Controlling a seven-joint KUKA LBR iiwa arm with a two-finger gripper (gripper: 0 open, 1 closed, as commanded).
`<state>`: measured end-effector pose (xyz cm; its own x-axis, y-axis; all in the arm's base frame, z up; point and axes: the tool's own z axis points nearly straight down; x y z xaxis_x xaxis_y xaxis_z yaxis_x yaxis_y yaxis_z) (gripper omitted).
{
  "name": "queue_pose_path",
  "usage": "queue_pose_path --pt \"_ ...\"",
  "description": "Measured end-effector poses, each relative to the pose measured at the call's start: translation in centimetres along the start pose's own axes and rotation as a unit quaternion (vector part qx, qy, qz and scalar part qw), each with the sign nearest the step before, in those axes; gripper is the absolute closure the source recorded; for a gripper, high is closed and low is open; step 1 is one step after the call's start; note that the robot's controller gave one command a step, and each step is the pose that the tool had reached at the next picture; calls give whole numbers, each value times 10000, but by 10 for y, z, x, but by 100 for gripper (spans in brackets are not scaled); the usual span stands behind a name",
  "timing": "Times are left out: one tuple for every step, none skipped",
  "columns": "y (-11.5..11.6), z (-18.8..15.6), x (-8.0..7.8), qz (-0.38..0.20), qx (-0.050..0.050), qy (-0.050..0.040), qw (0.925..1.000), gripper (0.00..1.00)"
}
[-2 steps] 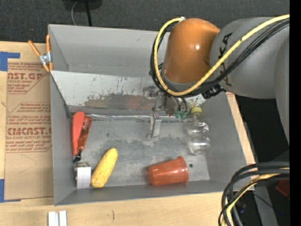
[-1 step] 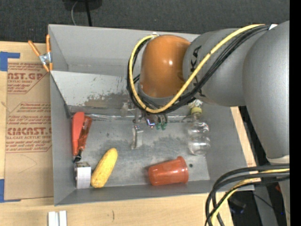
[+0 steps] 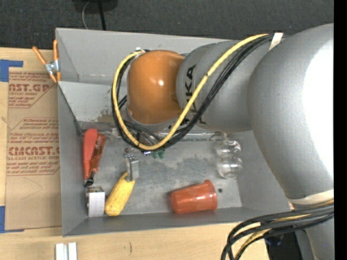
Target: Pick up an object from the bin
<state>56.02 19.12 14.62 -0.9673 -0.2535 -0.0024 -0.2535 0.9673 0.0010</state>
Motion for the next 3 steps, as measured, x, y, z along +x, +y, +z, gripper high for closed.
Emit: queue_pose_path --pt "19 18 22 -999 -17 -18 9950 0" --pt "25 79 69 -1024 -6 -1 9947 0" --pt "25 76 72 -3077 -22 -23 9515 100"
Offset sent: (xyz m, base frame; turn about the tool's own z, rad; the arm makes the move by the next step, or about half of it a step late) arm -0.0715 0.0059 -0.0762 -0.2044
